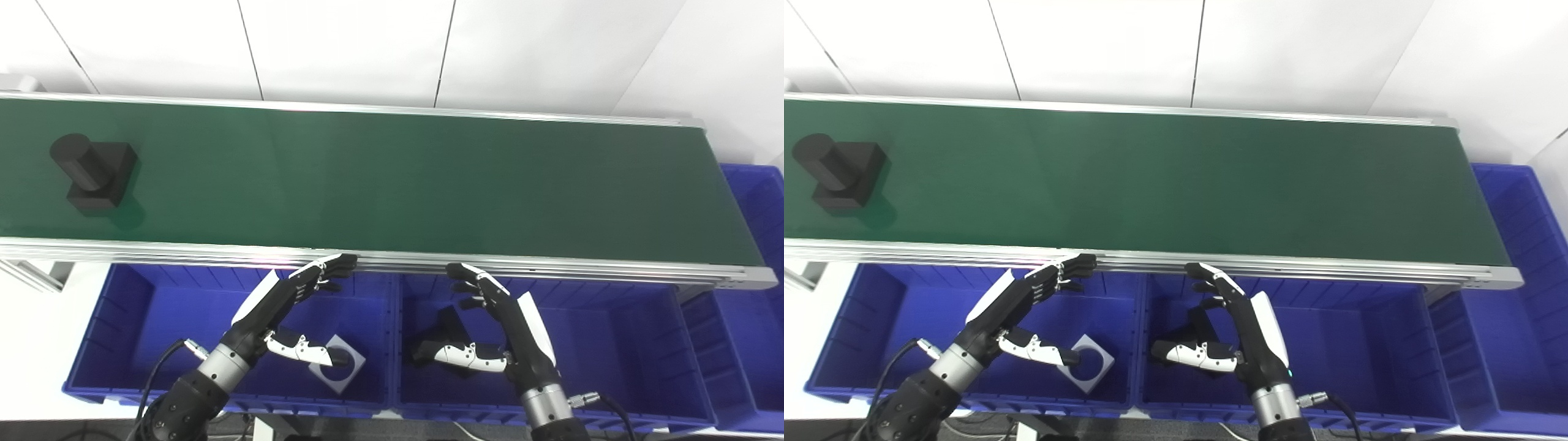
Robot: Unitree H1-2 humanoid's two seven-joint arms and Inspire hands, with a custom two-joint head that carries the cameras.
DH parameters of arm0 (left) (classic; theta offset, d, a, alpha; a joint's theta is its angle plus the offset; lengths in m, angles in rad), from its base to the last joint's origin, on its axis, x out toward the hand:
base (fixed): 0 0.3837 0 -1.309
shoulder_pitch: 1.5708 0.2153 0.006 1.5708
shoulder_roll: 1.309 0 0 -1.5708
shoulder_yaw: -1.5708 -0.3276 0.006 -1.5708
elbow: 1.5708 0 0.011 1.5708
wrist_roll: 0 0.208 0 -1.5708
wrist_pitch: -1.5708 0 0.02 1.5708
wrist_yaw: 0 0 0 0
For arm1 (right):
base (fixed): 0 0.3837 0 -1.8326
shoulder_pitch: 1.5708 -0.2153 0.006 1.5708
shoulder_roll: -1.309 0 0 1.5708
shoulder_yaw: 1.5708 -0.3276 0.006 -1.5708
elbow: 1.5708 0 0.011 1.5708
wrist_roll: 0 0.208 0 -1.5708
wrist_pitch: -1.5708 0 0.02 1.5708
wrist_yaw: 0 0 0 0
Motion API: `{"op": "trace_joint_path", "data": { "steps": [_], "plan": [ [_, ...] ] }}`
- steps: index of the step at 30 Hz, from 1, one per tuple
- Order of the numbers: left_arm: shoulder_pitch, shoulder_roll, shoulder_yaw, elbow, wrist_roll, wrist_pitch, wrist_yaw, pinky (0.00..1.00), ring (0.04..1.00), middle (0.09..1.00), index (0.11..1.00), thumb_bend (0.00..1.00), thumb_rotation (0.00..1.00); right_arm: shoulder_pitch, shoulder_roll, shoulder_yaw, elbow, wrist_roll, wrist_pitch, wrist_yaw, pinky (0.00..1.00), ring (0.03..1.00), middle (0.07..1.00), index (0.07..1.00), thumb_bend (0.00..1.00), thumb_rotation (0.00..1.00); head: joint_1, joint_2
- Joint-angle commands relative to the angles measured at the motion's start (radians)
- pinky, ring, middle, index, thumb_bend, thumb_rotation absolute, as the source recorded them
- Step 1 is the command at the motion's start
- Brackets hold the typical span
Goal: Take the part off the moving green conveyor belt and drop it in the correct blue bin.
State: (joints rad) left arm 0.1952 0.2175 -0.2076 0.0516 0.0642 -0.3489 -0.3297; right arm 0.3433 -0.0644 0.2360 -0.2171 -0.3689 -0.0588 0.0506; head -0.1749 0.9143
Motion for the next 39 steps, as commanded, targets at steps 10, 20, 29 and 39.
{"op": "trace_joint_path", "data": {
  "steps": [10,20,29,39],
  "plan": [
    [-0.01,0.001,0.002,-0.023,-0.002,-0.025,0.011,0.78,0.847,0.871,0.861,0.88,0.28,-0.005,0.008,0.001,-0.039,0.006,-0.022,-0.012,0.67,0.769,0.808,0.802,0.78,0.24,-0.001,0.0],
    [-0.012,0.001,0.0,-0.016,-0.008,-0.03,0.008,0.78,0.848,0.867,0.857,0.87,0.27,-0.005,0.004,0.002,-0.037,0.01,-0.02,-0.006,0.68,0.783,0.816,0.807,0.77,0.24,0.014,-0.008],
    [-0.007,-0.021,-0.02,0.006,-0.002,-0.034,0.008,0.78,0.854,0.877,0.858,0.87,0.26,0.007,-0.016,-0.012,-0.009,0.028,-0.063,-0.017,0.68,0.778,0.81,0.804,0.77,0.22,0.2,-0.088],
    [0.014,-0.101,-0.064,0.066,0.101,-0.097,0.077,0.8,0.85,0.871,0.869,0.86,0.28,0.029,-0.095,-0.041,0.043,0.105,-0.163,-0.007,0.68,0.784,0.824,0.821,0.74,0.2,0.437,-0.256]
  ]
}}
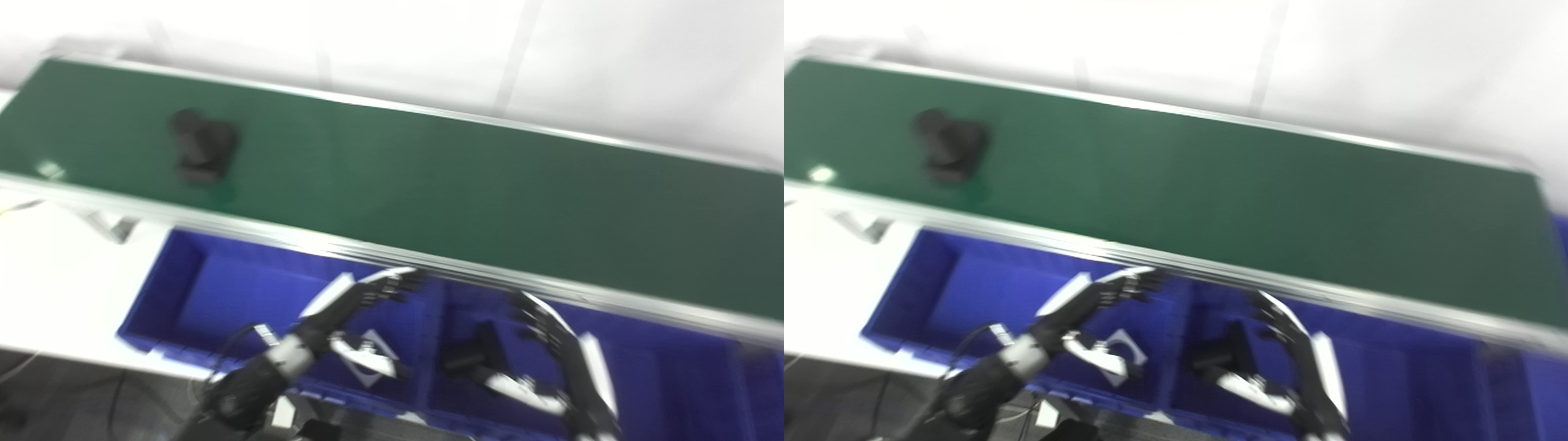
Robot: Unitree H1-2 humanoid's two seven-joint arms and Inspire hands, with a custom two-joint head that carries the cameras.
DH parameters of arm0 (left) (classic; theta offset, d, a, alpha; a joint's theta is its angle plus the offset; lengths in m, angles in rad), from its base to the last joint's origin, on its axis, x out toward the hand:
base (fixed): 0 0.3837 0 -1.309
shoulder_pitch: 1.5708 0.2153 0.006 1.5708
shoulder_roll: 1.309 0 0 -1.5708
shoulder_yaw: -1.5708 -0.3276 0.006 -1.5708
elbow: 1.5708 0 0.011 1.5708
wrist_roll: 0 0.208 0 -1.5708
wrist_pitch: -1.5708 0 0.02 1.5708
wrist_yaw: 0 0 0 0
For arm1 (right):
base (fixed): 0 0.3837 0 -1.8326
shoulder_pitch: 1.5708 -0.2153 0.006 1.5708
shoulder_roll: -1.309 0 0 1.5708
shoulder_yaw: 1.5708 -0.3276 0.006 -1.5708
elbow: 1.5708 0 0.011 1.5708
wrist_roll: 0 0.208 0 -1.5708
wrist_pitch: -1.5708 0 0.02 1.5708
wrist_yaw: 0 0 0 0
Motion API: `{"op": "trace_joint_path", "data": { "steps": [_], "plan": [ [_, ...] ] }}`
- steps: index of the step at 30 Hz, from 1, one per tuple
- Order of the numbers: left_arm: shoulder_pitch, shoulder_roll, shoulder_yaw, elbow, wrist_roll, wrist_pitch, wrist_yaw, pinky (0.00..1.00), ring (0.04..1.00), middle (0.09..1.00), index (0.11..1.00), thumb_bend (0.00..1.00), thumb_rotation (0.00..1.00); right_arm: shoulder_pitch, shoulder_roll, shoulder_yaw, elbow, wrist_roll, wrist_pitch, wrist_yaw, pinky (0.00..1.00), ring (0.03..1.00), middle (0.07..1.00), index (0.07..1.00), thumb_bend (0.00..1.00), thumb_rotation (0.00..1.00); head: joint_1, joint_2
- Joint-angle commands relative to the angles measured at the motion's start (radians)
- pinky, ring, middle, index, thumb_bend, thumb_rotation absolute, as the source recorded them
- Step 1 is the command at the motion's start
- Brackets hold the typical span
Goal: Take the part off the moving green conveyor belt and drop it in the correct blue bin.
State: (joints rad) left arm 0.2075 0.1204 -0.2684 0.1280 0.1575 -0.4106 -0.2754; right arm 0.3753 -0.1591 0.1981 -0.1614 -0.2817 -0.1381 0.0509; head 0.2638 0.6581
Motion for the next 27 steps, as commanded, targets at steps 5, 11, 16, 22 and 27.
{"op": "trace_joint_path", "data": {
  "steps": [5,11,16,22,27],
  "plan": [
    [0.006,-0.021,-0.015,0.01,0.009,-0.042,0.038,0.78,0.832,0.86,0.861,0.86,0.26,0.0,-0.007,-0.009,0.011,0.028,-0.103,-0.008,0.69,0.793,0.825,0.815,0.75,0.2,0.012,-0.04],
    [0.003,-0.019,-0.026,0.028,0.018,-0.057,0.053,0.79,0.831,0.859,0.858,0.86,0.26,0.003,-0.003,-0.009,0.016,0.022,-0.093,-0.012,0.69,0.789,0.821,0.811,0.76,0.2,0.001,-0.071],
    [-0.001,-0.005,-0.039,0.045,0.005,-0.059,0.059,0.8,0.849,0.876,0.865,0.85,0.25,0.003,0.005,-0.008,0.027,0.024,-0.101,-0.017,0.69,0.782,0.81,0.8,0.77,0.18,-0.018,-0.102],
    [-0.004,0.005,-0.048,0.058,0.001,-0.058,0.076,0.78,0.841,0.868,0.856,0.87,0.24,0.002,0.01,-0.002,0.039,0.017,-0.108,-0.022,0.68,0.774,0.807,0.795,0.78,0.16,-0.044,-0.137],
    [-0.012,0.013,-0.057,0.084,-0.005,-0.059,0.085,0.8,0.857,0.879,0.854,0.88,0.25,-0.003,0.012,0.001,0.062,-0.002,-0.128,-0.035,0.64,0.753,0.794,0.785,0.79,0.15,-0.054,-0.178]
  ]
}}
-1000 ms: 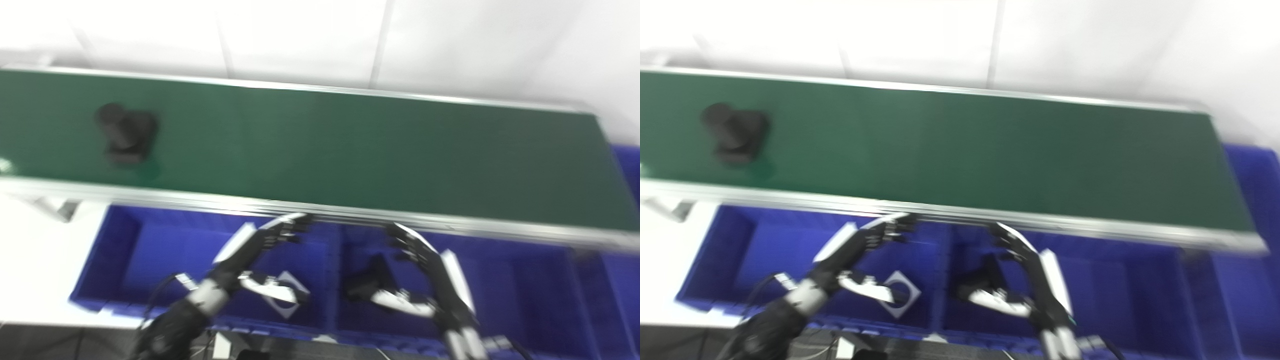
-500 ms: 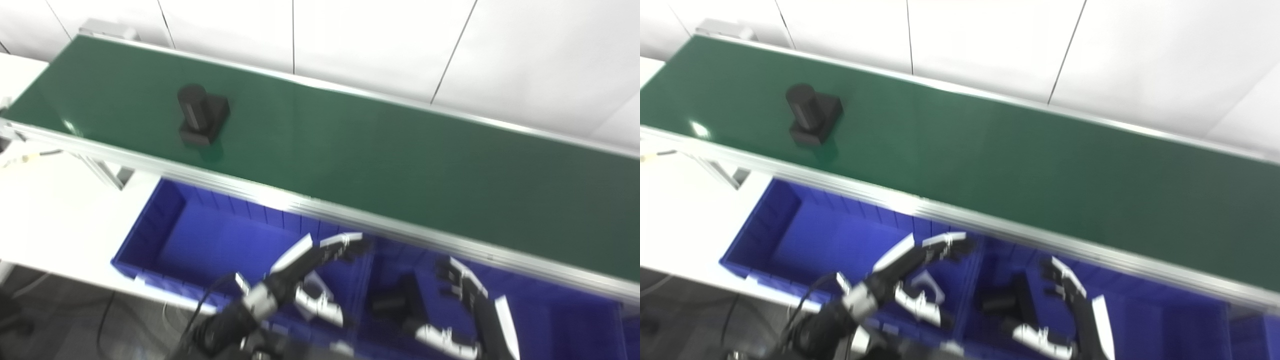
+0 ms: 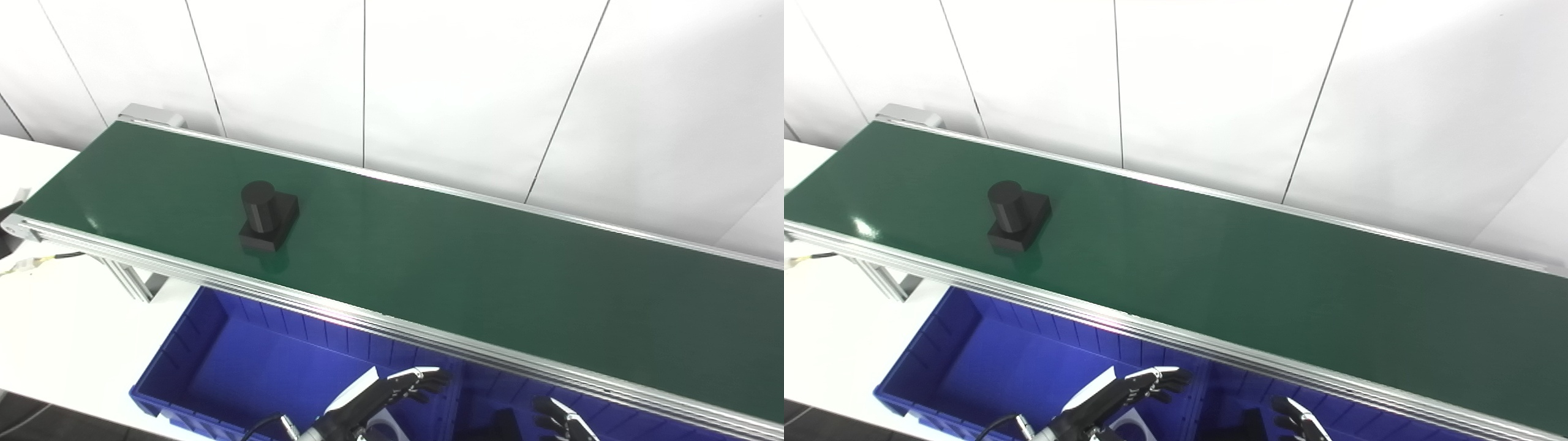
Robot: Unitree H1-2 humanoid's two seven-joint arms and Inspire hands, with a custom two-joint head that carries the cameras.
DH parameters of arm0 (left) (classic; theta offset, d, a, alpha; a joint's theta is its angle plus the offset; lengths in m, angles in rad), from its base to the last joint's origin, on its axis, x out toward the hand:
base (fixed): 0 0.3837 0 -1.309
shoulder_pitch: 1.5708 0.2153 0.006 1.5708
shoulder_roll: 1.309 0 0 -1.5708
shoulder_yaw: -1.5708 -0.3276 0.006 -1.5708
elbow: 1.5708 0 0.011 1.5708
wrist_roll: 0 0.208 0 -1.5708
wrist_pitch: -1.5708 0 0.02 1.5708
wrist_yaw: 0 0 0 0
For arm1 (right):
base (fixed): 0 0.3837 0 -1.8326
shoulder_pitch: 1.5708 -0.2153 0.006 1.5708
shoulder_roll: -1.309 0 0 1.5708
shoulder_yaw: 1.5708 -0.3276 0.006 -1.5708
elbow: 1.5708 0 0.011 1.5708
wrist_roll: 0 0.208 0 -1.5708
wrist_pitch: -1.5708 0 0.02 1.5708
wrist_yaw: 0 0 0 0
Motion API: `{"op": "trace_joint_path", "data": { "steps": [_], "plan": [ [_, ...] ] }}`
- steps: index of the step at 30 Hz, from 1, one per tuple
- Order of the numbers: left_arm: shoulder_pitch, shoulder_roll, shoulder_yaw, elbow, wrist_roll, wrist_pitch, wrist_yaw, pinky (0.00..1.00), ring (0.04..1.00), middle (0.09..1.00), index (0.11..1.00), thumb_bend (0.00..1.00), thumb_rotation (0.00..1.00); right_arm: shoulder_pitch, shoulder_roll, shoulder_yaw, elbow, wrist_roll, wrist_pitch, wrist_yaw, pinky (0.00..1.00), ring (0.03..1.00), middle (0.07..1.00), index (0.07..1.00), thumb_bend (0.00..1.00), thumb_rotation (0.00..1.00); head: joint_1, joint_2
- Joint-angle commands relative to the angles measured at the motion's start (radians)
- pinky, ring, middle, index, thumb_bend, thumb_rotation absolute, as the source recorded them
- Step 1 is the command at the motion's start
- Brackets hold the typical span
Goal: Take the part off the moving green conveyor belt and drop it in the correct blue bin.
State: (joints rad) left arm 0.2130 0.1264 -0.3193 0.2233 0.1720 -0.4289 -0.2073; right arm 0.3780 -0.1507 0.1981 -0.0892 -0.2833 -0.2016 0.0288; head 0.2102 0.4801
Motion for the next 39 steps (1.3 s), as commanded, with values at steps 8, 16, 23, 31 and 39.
{"op": "trace_joint_path", "data": {
  "steps": [8,16,23,31,39],
  "plan": [
    [-0.035,0.016,-0.031,0.017,0.018,-0.041,0.115,0.74,0.793,0.821,0.817,0.89,0.24,-0.019,0.011,-0.003,0.033,0.038,-0.11,-0.011,0.62,0.749,0.788,0.777,0.82,0.11,-0.002,-0.056],
    [-0.046,0.027,-0.052,0.033,0.006,-0.041,0.184,0.73,0.768,0.791,0.789,0.89,0.25,-0.034,0.017,-0.01,0.037,0.081,-0.145,-0.005,0.59,0.723,0.768,0.759,0.82,0.08,0.006,-0.082],
    [-0.057,0.036,-0.072,0.045,-0.012,-0.041,0.197,0.72,0.765,0.791,0.781,0.89,0.24,-0.043,0.031,-0.018,0.002,0.104,-0.169,-0.01,0.59,0.743,0.776,0.75,0.85,0.07,0.0,-0.083],
    [-0.07,0.038,-0.092,0.065,-0.009,-0.041,0.217,0.71,0.765,0.782,0.769,0.91,0.24,-0.115,0.045,-0.019,-0.075,0.11,-0.178,0.002,0.56,0.72,0.768,0.736,0.85,0.11,-0.003,-0.086],
    [-0.089,0.035,-0.115,0.087,-0.013,-0.041,0.24,0.72,0.768,0.778,0.759,0.91,0.24,-0.214,0.069,-0.037,-0.151,0.036,-0.098,-0.011,0.55,0.702,0.749,0.738,0.87,0.2,-0.002,-0.084]
  ]
}}
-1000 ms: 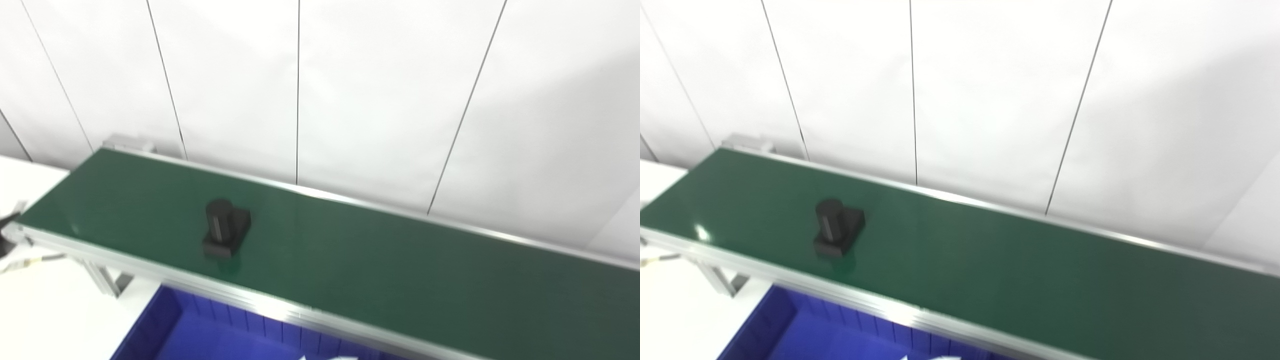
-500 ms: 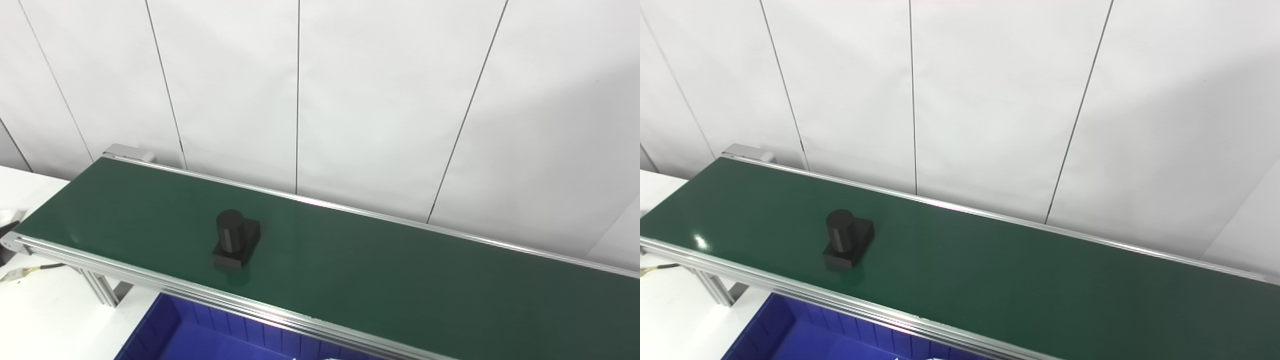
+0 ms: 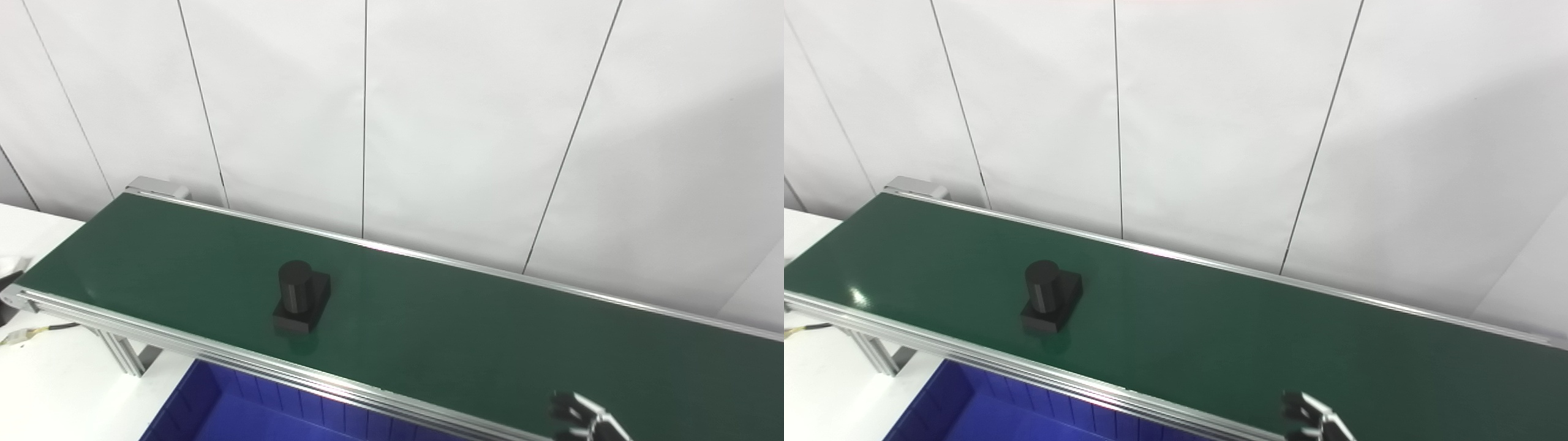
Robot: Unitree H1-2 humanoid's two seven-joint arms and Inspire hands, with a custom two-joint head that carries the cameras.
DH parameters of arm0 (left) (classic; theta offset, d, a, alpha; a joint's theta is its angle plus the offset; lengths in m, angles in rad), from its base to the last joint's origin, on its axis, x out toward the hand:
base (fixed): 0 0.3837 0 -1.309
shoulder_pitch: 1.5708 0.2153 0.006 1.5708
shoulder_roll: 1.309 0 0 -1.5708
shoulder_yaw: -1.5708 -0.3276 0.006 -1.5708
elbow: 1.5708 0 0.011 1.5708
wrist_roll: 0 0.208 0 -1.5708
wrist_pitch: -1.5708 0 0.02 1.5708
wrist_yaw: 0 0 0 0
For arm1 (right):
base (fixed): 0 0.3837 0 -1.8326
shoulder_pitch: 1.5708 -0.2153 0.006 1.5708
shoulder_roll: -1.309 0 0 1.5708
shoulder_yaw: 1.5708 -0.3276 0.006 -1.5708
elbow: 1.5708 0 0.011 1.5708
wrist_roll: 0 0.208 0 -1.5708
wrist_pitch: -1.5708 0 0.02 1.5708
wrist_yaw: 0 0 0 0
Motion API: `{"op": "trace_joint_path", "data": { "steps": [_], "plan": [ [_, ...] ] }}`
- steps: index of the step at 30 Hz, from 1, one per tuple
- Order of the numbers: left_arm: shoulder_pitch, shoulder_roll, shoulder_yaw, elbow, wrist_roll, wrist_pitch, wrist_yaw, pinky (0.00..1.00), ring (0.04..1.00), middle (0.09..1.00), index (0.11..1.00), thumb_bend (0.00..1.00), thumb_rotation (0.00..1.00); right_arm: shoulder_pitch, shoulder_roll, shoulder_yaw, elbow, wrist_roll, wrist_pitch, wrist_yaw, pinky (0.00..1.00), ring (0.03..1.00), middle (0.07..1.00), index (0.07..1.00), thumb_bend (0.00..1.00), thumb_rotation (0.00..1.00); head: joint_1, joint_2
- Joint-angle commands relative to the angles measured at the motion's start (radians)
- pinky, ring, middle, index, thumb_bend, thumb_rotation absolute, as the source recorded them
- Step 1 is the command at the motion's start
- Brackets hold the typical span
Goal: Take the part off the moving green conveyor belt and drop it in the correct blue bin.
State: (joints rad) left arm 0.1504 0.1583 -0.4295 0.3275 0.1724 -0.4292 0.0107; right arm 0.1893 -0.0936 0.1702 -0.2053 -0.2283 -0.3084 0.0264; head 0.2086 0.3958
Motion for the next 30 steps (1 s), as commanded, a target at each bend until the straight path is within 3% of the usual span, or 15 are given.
{"op": "trace_joint_path", "data": {
  "steps": [1,5,14,24,30],
  "plan": [
    [-0.03,0.002,-0.006,-0.012,-0.015,-0.041,0.022,0.71,0.763,0.775,0.759,0.9,0.24,-0.042,0.015,-0.011,-0.036,-0.029,0.015,-0.009,0.55,0.701,0.747,0.738,0.87,0.22,-0.002,0.001],
    [-0.041,0.002,-0.012,0.0,-0.012,-0.041,0.029,0.69,0.753,0.772,0.762,0.9,0.24,-0.109,0.032,-0.012,-0.034,-0.047,0.051,-0.004,0.55,0.695,0.738,0.735,0.88,0.24,-0.005,-0.001],
    [-0.057,0.005,-0.033,0.018,-0.02,-0.041,0.054,0.68,0.736,0.759,0.755,0.9,0.23,-0.261,0.069,0.004,0.017,-0.084,0.115,0.002,0.62,0.725,0.759,0.76,0.82,0.19,-0.01,-0.004],
    [-0.073,0.012,-0.042,0.038,-0.038,-0.041,0.037,0.67,0.737,0.765,0.761,0.9,0.24,-0.404,0.118,0.052,0.026,-0.142,0.337,0.055,0.7,0.785,0.82,0.826,0.76,0.18,-0.022,-0.004],
    [-0.079,0.01,-0.045,0.047,-0.043,-0.041,0.036,0.67,0.739,0.767,0.76,0.9,0.23,-0.478,0.141,0.068,0.11,-0.137,0.375,0.059,0.72,0.8,0.825,0.828,0.78,0.21,-0.027,-0.002]
  ]
}}
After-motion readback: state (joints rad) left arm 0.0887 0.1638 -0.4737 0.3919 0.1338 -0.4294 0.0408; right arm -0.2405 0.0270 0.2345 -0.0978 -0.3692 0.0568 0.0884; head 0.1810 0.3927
